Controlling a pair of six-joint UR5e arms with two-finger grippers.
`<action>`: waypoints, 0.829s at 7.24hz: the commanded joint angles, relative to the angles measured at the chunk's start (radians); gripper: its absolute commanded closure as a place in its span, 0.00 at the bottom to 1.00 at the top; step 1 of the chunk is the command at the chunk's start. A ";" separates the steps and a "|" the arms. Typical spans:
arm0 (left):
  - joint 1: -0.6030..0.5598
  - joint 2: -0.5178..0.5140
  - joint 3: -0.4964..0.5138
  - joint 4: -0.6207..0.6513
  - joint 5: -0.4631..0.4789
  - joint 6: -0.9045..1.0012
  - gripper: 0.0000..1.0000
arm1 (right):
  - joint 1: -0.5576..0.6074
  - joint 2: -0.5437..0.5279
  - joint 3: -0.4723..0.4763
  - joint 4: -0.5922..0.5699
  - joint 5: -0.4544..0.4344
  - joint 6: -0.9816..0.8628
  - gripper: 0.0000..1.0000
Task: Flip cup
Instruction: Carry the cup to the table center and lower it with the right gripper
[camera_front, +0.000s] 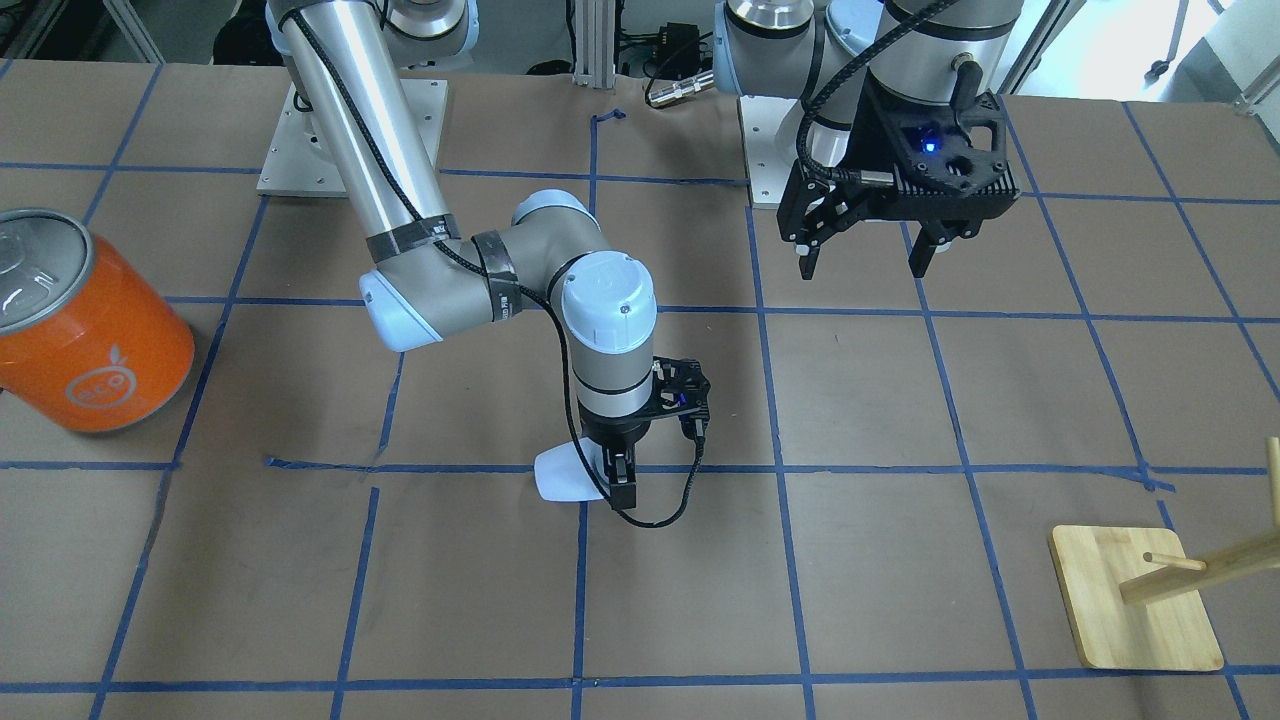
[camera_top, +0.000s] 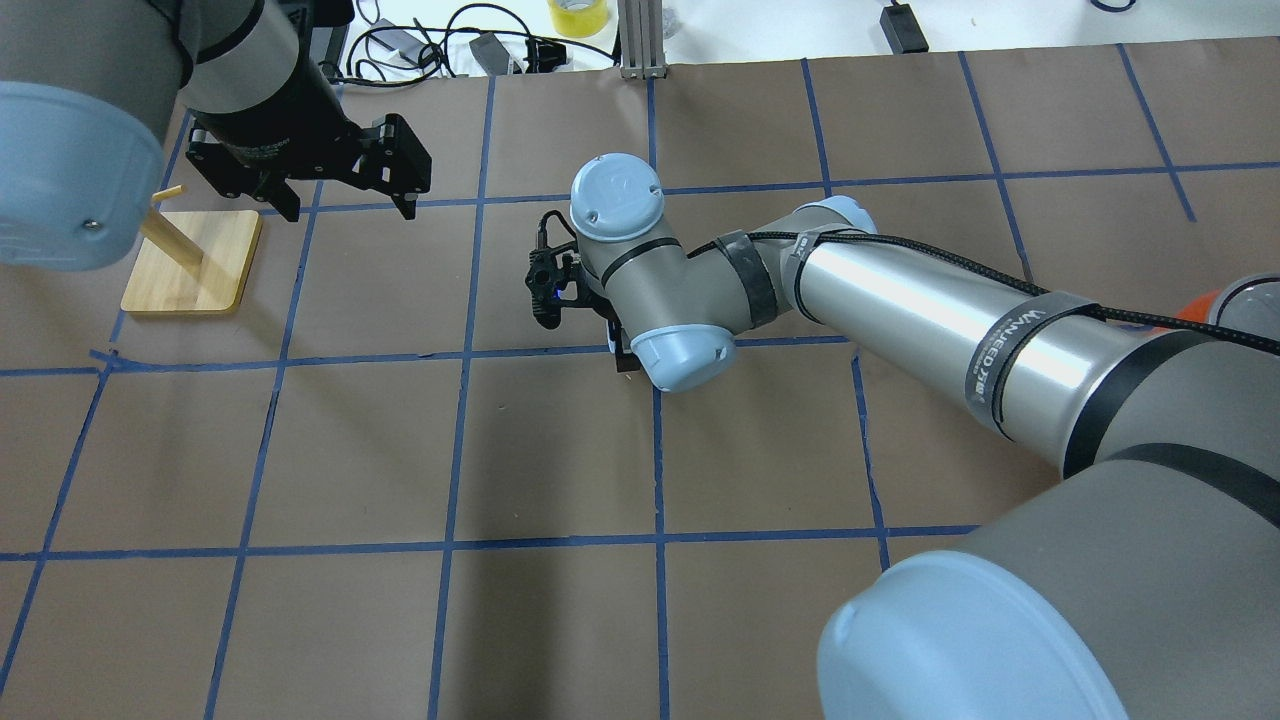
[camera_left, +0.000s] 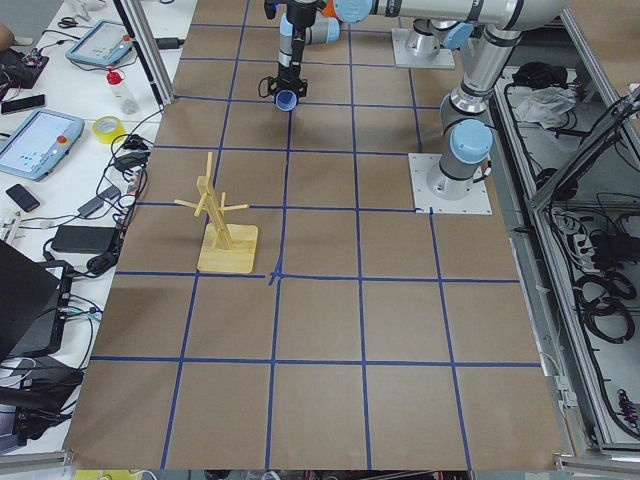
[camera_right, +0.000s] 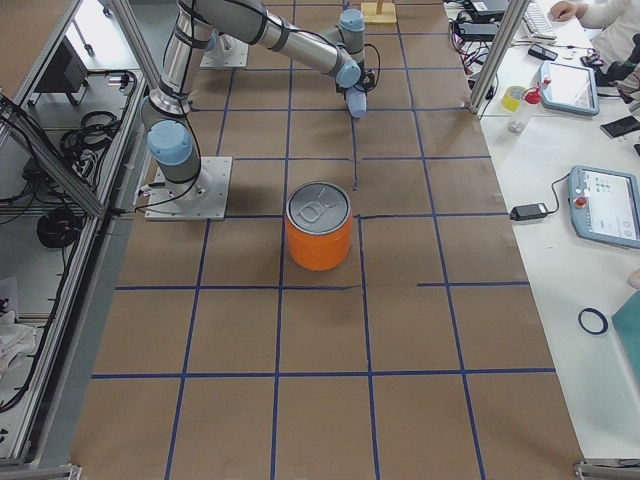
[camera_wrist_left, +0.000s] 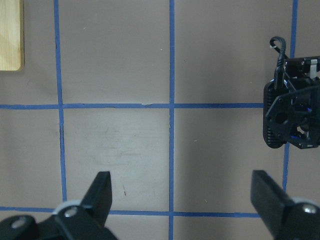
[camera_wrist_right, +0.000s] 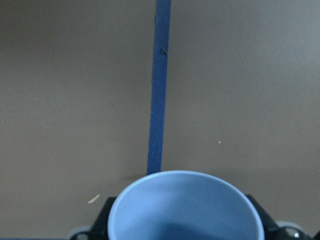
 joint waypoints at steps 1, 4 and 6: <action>0.000 0.000 0.000 0.000 0.000 0.000 0.00 | 0.009 0.004 -0.002 0.002 0.000 0.006 0.77; 0.000 0.000 0.000 0.000 0.002 0.000 0.00 | 0.032 0.006 -0.008 0.002 0.002 0.059 0.70; 0.000 0.000 0.000 0.000 0.002 0.000 0.00 | 0.032 0.006 -0.010 0.002 0.002 0.058 0.42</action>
